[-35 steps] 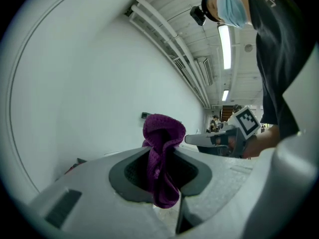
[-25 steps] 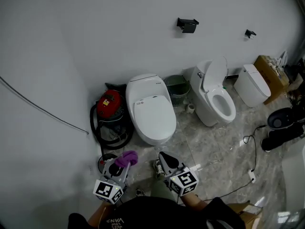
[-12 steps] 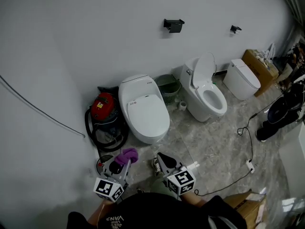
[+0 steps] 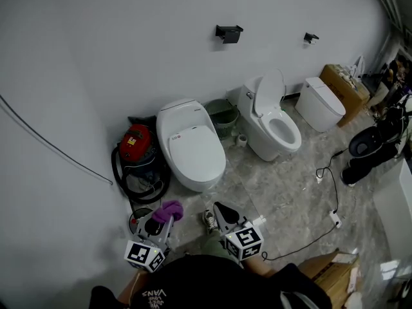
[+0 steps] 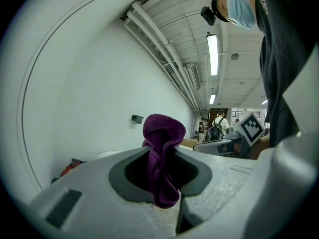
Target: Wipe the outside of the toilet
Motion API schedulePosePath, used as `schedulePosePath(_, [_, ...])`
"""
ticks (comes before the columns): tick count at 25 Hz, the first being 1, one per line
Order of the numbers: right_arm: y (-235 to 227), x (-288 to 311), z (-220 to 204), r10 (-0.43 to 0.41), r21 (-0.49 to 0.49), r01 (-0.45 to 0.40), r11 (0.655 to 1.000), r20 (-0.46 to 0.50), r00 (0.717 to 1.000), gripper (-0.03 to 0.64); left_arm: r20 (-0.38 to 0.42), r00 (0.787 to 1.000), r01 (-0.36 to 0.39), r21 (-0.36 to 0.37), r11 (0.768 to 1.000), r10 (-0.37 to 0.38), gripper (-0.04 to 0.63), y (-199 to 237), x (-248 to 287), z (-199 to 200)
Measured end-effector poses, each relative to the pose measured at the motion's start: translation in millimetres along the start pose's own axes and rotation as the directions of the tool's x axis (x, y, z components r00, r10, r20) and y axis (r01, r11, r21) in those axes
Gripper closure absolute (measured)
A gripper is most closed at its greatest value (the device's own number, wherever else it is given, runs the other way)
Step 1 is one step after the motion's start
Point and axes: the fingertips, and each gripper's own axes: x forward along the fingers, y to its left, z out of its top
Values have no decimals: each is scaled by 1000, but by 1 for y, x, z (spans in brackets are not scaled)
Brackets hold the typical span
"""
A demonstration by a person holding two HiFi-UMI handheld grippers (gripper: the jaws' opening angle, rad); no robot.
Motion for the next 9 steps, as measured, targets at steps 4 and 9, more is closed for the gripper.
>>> schedulePosePath(4, [4, -3, 1, -13, 0, 13, 1000, 4, 1000, 620, 7, 1000, 2, 10, 1000, -2, 515, -1, -6, 2])
schedulePosePath(9, [7, 3, -2, -27, 0, 27, 1000, 7, 1000, 618, 16, 1000, -5, 7, 1000, 5, 515, 8, -10, -1])
